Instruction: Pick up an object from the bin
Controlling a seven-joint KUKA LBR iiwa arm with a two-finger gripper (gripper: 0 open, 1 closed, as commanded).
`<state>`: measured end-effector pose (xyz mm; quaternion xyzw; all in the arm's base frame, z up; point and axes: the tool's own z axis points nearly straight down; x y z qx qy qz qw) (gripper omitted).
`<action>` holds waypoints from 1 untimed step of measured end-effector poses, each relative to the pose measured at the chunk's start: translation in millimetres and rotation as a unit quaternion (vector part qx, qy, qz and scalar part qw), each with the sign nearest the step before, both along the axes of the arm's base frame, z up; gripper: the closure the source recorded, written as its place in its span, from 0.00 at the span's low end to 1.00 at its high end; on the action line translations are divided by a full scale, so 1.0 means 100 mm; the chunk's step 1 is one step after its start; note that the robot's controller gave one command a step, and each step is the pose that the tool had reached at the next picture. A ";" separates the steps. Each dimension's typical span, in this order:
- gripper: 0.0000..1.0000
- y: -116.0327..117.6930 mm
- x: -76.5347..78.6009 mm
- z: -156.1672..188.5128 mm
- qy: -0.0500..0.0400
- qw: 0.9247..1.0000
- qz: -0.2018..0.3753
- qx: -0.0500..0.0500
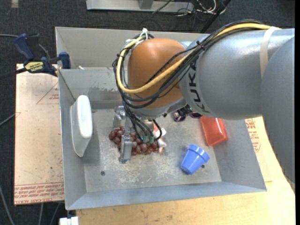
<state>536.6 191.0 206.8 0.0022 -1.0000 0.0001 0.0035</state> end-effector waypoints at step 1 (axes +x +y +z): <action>0.00 -0.01 0.02 0.05 -0.004 1.000 -0.002 0.001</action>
Offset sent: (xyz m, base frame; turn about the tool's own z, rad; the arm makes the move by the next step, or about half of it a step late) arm 0.0516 -0.0792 -0.1368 -0.0104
